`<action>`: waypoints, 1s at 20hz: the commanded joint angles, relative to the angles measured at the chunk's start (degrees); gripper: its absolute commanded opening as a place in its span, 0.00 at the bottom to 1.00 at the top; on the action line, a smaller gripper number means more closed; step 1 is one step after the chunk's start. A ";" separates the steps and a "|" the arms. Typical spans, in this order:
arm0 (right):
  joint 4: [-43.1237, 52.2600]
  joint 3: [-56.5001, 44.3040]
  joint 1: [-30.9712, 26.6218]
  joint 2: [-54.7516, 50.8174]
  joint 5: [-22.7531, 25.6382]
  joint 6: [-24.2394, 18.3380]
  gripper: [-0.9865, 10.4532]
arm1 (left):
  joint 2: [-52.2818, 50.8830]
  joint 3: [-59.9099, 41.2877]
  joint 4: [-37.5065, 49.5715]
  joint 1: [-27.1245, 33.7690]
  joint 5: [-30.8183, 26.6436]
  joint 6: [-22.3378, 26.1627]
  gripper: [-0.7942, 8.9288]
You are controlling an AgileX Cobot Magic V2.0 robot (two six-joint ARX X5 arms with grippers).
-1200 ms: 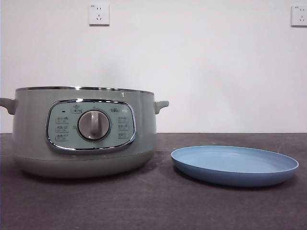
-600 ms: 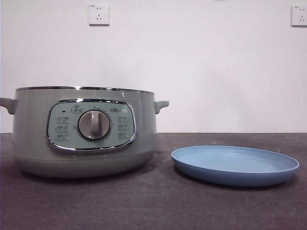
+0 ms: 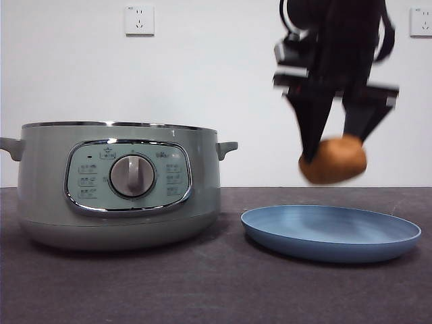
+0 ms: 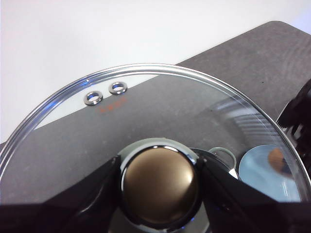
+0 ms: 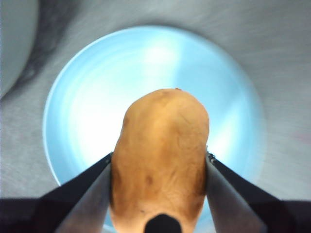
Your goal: Take the potato out from the steamer,put the potato on the plate,close the lid
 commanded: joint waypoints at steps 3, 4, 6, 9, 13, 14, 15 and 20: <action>11.34 -11.32 0.07 0.50 -1.33 0.44 0.08 | -0.85 0.79 -3.17 -0.09 -0.02 -0.11 0.07; 12.96 -12.90 0.07 0.50 -1.36 0.44 0.08 | -0.85 0.79 -3.15 -0.09 0.00 -0.11 0.07; 13.35 -13.68 -0.07 0.50 -1.36 0.46 0.09 | -0.85 0.79 -3.15 -0.09 0.00 -0.11 0.07; 13.38 -13.68 -0.13 0.50 -1.36 0.46 0.42 | -0.85 0.79 -3.15 -0.09 0.02 -0.13 0.07; 13.09 -13.38 -0.44 0.15 -1.27 0.46 0.53 | -0.85 0.79 -3.15 -0.09 0.04 -0.13 0.07; 12.70 -13.00 -0.61 -0.28 -1.31 0.46 0.53 | -0.85 0.79 -3.15 -0.11 0.07 -0.13 0.07; 12.50 -12.57 -0.70 -0.94 -1.36 0.44 0.53 | -0.83 0.79 -3.15 -0.11 0.13 -0.13 0.07; 8.83 -10.27 -0.68 -9.55 -1.42 0.48 0.53 | 0.31 0.79 -3.15 -0.11 4.17 -0.07 0.07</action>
